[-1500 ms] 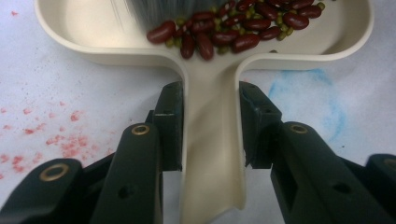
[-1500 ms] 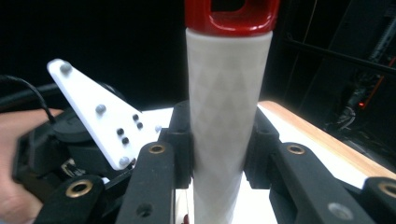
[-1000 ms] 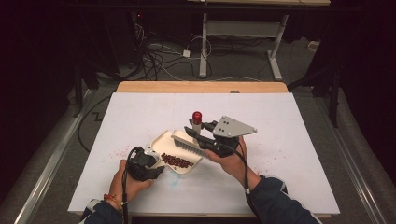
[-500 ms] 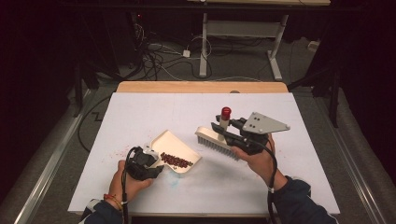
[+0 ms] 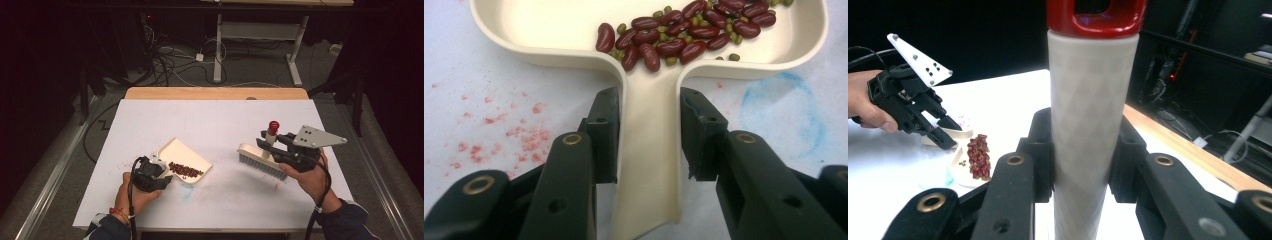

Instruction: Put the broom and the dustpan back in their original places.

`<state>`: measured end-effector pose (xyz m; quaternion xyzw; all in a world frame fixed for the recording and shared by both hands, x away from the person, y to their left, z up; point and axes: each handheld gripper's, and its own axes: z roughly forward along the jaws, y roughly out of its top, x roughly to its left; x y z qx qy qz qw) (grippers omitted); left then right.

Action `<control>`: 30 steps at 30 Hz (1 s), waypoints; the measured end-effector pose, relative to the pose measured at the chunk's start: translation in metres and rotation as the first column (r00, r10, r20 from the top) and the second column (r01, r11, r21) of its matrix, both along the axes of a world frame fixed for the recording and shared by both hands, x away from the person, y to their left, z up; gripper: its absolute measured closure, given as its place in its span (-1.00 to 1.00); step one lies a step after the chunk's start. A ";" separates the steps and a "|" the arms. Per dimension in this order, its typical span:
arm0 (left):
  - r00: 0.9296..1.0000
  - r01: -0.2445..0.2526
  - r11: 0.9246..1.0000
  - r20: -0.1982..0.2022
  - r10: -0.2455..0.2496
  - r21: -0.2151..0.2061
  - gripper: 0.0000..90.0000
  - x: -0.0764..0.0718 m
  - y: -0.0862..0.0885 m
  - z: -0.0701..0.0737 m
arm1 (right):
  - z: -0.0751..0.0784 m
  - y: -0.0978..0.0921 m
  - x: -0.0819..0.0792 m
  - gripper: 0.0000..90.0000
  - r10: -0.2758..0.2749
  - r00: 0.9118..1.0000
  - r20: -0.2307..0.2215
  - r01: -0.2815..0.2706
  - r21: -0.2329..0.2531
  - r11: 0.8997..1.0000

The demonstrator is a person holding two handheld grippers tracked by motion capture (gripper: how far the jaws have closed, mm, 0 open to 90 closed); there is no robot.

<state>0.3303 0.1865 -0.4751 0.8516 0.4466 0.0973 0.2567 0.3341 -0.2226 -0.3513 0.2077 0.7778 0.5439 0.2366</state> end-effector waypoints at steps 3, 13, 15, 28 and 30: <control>1.000 -0.011 1.000 0.005 0.011 -0.009 0.39 0.001 0.001 -0.003 | 0.003 -0.015 -0.005 0.54 -0.011 1.000 0.001 0.011 0.003 1.000; 0.999 -0.045 0.999 0.020 0.044 0.010 0.41 0.002 0.002 -0.002 | 0.006 -0.048 -0.027 0.54 -0.013 0.999 -0.040 0.013 0.000 1.000; 0.998 -0.057 0.998 0.019 0.056 0.011 0.41 0.003 0.003 -0.002 | 0.007 -0.052 -0.030 0.54 -0.005 0.999 -0.051 0.005 -0.007 1.000; 0.980 -0.195 0.981 0.041 0.195 -0.010 0.42 0.013 0.017 0.000 | 0.007 -0.065 -0.032 0.54 0.044 0.990 -0.133 -0.050 -0.042 0.998; 0.977 -0.211 0.977 0.041 0.211 -0.010 0.42 0.015 0.019 0.001 | 0.008 -0.065 -0.031 0.54 0.065 0.988 -0.144 -0.070 -0.032 0.997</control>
